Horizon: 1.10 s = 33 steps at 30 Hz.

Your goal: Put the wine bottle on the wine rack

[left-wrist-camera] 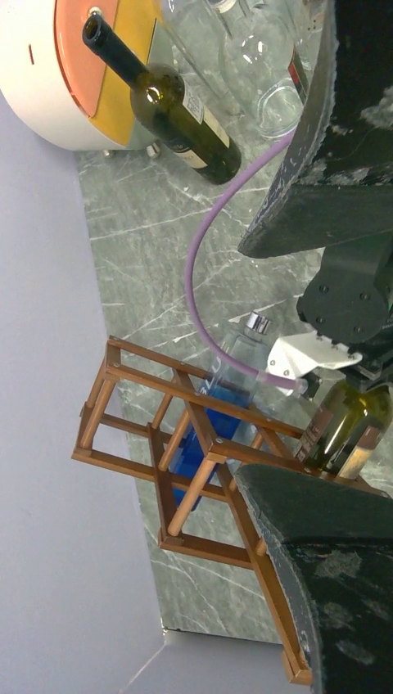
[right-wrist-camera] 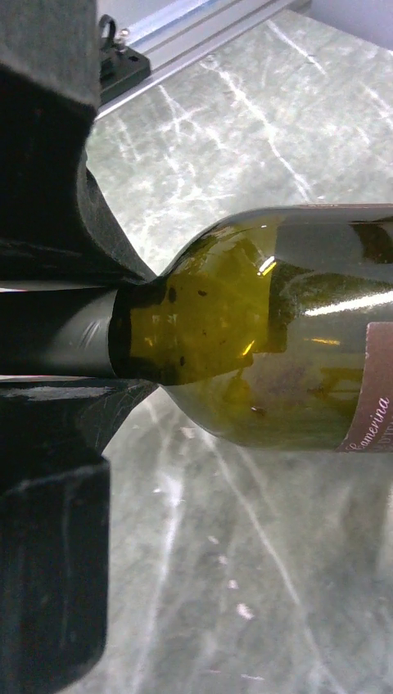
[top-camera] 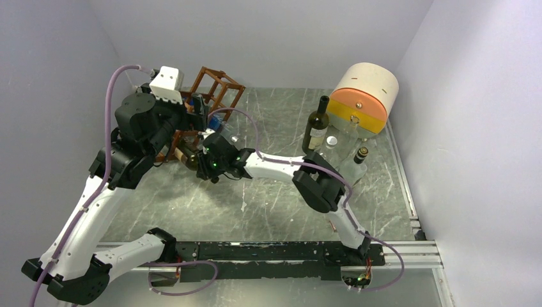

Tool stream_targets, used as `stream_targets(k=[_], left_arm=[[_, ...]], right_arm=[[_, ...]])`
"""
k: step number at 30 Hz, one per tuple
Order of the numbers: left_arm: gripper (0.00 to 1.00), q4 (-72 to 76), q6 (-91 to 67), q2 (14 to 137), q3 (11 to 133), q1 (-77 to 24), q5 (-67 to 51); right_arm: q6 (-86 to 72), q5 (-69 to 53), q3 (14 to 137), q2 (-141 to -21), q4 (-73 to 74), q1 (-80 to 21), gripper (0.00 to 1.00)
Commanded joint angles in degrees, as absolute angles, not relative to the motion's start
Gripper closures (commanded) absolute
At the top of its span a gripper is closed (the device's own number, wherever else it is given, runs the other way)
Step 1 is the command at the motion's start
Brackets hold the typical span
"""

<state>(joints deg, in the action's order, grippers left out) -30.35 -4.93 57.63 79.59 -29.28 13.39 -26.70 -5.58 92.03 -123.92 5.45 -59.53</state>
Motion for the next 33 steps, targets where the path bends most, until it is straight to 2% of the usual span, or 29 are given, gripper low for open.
stream_targets(k=[1,7,17,23,33], left_arm=[[0.01,-31.67,-4.98,57.12,81.3,-28.92,11.61],[0.01,-31.49,-4.93,57.06,80.92,-28.97,11.05],[0.01,-31.03,-4.83,56.43,79.81,-28.9,11.27],[0.01,-31.73,-5.18,56.58,80.03,-28.93,11.1],[0.01,-32.23,-5.56,56.06,80.19,-28.97,11.49]], right_arm=[[-24.54,-4.79,99.53,-126.02,-0.95,-59.65,0.99],[-24.03,-4.02,105.79,-130.54,1.17,-59.55,0.92],[-22.99,-1.53,112.86,-135.09,4.09,-58.87,0.62],[-23.02,-2.03,114.83,-136.16,4.12,-58.53,0.55],[-24.08,-2.56,113.12,-134.65,3.41,-58.22,0.49]])
